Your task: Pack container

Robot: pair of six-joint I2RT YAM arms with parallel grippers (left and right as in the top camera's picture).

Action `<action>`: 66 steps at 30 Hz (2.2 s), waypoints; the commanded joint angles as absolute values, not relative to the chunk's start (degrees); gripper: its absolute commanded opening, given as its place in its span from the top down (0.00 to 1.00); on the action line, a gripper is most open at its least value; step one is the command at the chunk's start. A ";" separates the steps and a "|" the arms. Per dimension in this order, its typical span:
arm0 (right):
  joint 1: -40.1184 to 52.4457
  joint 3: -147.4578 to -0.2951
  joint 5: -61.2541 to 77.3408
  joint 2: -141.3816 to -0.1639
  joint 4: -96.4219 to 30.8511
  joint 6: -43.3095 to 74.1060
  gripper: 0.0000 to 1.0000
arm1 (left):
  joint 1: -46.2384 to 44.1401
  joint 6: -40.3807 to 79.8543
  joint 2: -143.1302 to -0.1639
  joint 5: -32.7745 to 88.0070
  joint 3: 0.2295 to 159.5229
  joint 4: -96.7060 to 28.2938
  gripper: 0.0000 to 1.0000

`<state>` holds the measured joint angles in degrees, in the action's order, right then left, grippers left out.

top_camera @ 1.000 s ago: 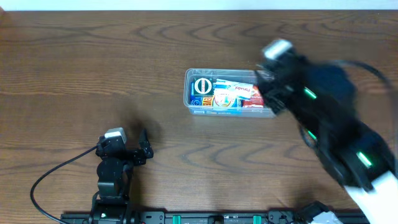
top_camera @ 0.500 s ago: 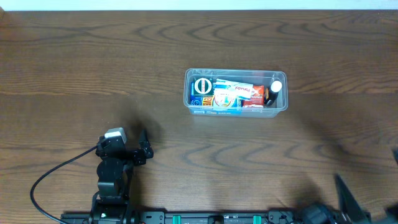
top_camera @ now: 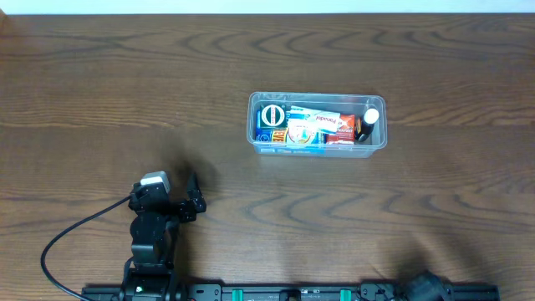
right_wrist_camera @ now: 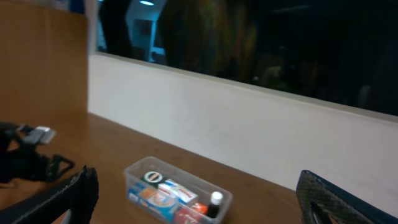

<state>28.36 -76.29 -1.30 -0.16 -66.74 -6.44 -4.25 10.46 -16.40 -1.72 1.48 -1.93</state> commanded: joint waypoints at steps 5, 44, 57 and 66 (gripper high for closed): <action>28.14 -68.20 7.01 -0.43 -57.60 -4.99 0.01 | -4.47 10.09 -16.43 -2.61 0.23 -3.99 0.02; 28.14 -4.10 9.26 -0.43 -3.31 19.73 0.01 | -4.47 10.09 -16.43 -2.61 0.23 -3.99 0.02; 28.14 -0.32 9.28 -0.54 -3.36 16.64 0.01 | -4.47 10.09 -16.43 -2.61 0.23 -3.99 0.02; 28.12 -0.32 1.80 -0.78 -4.08 16.64 0.01 | -4.47 10.09 -16.43 -2.59 0.23 -3.99 0.02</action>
